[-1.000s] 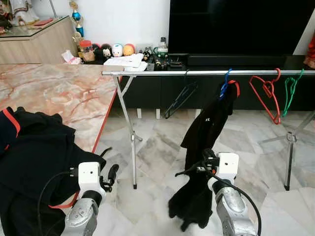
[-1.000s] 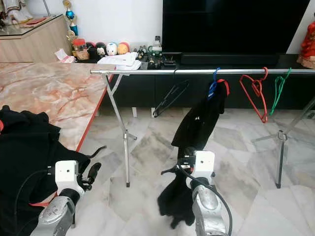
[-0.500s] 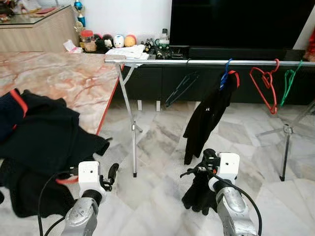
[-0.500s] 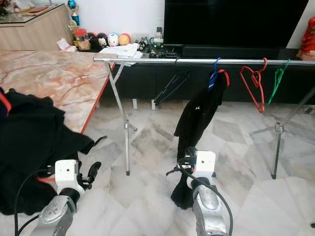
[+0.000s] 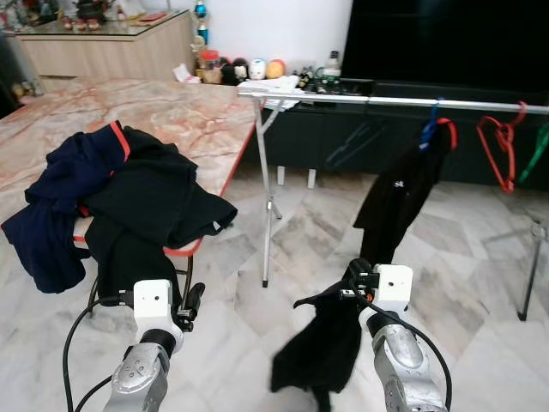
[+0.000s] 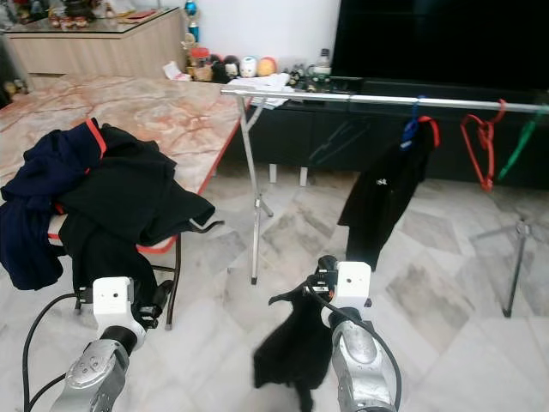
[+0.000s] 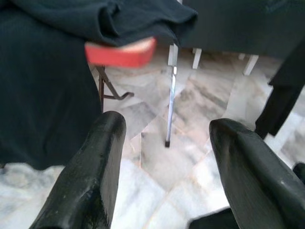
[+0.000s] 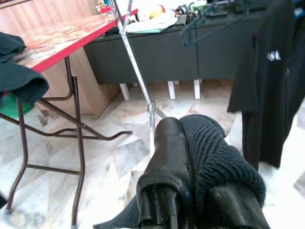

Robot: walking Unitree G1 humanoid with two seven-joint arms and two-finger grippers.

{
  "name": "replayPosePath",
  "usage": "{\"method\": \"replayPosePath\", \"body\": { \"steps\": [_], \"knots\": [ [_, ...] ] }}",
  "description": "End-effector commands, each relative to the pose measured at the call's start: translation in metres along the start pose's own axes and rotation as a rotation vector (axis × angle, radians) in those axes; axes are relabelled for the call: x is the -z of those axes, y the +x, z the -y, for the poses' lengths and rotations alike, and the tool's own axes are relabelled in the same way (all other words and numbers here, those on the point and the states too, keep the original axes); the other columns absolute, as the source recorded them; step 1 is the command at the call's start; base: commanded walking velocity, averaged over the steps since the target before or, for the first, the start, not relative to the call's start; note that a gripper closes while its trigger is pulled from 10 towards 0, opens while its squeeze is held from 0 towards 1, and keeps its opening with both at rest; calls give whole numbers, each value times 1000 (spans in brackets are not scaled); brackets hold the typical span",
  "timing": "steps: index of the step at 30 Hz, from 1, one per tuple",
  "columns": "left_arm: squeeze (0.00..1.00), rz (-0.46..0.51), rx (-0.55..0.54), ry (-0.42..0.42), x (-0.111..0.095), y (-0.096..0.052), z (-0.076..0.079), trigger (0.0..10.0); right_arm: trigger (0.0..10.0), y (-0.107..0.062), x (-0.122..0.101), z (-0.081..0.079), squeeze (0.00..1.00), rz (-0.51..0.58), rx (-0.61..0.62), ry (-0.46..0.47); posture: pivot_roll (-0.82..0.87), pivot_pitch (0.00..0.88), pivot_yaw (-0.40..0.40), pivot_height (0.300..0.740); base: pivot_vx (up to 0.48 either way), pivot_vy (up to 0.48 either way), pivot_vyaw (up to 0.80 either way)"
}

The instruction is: Hang hanger

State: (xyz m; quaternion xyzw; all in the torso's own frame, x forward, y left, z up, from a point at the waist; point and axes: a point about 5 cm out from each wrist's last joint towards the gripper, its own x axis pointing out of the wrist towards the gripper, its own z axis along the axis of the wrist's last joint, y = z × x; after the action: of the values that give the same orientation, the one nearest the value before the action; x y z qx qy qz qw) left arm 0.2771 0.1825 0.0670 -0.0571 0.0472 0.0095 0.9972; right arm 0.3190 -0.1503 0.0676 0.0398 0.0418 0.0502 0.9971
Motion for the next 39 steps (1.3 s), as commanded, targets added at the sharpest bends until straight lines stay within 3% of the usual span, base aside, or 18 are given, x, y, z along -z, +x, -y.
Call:
{"method": "replayPosePath", "body": {
  "steps": [1, 9, 16, 18, 19, 20, 27, 31, 36, 39],
  "knots": [
    [0, -13, 0, -3, 3, -2, -1, 10000, 10000, 1, -4, 3, 0, 15, 8, -5, 21, 36, 46, 740, -300, 0, 0],
    [0, -15, -1, -1, 3, -2, -1, 10000, 10000, 1, -3, 5, 0, 7, 31, -6, 22, 36, 46, 740, -305, 0, 0],
    [0, -22, -8, 6, 4, -1, -2, 10000, 10000, 1, 2, 8, 0, -29, 45, -25, 22, 36, 45, 740, 0, 0, 0],
    [0, -21, -6, 5, 4, -1, -1, 10000, 10000, 1, 4, 10, 0, -53, 48, -41, 22, 36, 45, 740, 0, 0, 0],
    [0, -24, -1, 8, 4, -1, -1, 10000, 10000, 0, 11, 11, 0, -106, 31, -110, 21, 32, 47, 740, 0, 0, 0],
    [0, -23, 1, 8, 4, -1, -1, 10000, 10000, 0, 12, 11, 0, -116, 24, -121, 21, 32, 47, 740, 0, 0, 0],
    [0, -21, 21, 12, 2, 1, 1, 10000, 10000, 4, 8, 17, 0, -133, 1, -132, 19, 22, 49, 740, 0, 0, 0],
    [0, -25, 76, 38, 0, 3, 4, 10000, 10000, 6, 12, 15, 0, -200, -84, -182, 17, 16, 51, 740, 0, 0, 0],
    [0, -67, 286, 210, -2, 7, 12, 10000, 10000, 4, 19, 4, 0, -321, -397, -341, 19, 0, 52, 740, 0, 0, 0],
    [0, -89, 356, 276, -2, 8, 13, 10000, 10000, 0, 22, 3, 0, -377, -546, -473, 18, 0, 51, 740, 0, 0, 0]
  ]
}}
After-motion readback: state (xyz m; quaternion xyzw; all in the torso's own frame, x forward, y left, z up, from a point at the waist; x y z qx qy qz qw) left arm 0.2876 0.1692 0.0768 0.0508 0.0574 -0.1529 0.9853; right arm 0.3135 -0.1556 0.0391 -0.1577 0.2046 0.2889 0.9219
